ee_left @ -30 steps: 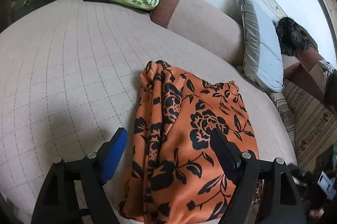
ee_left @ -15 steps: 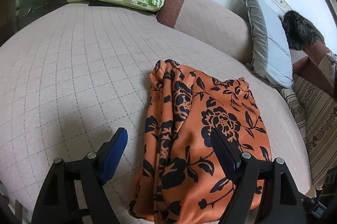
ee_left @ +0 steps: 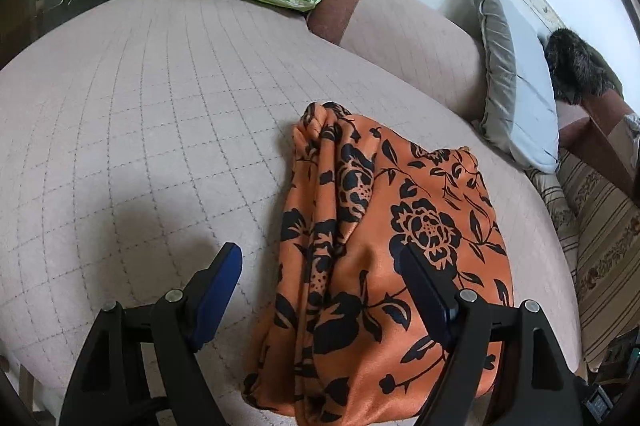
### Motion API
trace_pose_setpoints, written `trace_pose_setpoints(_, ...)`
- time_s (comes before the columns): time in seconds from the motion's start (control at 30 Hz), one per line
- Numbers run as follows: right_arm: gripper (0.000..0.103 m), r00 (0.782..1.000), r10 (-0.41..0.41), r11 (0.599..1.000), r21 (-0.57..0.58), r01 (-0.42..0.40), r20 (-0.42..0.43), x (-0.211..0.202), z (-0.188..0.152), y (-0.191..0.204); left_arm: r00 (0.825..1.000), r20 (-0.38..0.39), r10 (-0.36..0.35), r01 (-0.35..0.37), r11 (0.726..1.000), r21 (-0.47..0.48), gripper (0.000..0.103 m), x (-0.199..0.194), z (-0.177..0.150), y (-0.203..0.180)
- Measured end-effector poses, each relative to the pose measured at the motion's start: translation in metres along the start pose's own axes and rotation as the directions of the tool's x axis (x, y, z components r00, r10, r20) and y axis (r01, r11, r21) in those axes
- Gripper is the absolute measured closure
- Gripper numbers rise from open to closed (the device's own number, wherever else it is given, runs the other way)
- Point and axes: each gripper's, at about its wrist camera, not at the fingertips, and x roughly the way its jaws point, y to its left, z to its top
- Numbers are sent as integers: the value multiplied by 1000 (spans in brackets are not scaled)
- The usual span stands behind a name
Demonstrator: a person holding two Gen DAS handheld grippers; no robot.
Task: Fold small clothes
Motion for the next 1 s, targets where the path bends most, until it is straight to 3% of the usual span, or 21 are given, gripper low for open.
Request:
trace_pose_setpoints(0.1, 17, 1000, 21, 1000, 8, -21, -1, 2, 9, -2, 1000, 3, 12, -13, 999, 30, 22, 2, -2, -6)
trace_pose_setpoints(0.27, 17, 992, 127, 991, 54, -126, -20, 22, 42, -3, 992, -87, 92, -84, 992, 94, 21, 25, -11, -11)
trace_pose_setpoints(0.4, 17, 979, 185, 975, 140, -172, -89, 61, 73, -10, 994, -83, 70, -64, 995, 73, 21, 21, -10, -8)
trace_pose_setpoints(0.5, 17, 964, 221, 968, 155, -198, -146, 87, 84, -6, 999, -36, -19, 20, 999, 29, 21, 5, -1, -4)
trace_pose_setpoints(0.6, 17, 956, 232, 968, 133, -211, -177, 101, 88, 2, 1000, 0, -28, 28, 999, 20, 14, 3, 13, -4)
trace_pose_setpoints(0.7, 17, 953, 245, 966, 124, -226, -180, 109, 90, 8, 992, -124, -38, 37, 999, -7, 14, 36, 14, 0)
trace_pose_setpoints(0.73, 17, 949, 252, 965, 127, -231, -188, 113, 89, 9, 986, -166, -8, 6, 1000, -17, 14, 48, 11, 1)
trace_pose_setpoints(0.9, 19, 957, 195, 981, 61, -186, -217, 120, 88, 20, 992, -125, 29, -23, 999, 49, 18, 43, 3, -7)
trace_pose_setpoints(1.0, 63, 958, 159, 987, 20, -159, -240, 122, 90, 28, 992, -127, 25, -20, 999, 39, 18, 41, 0, -6)
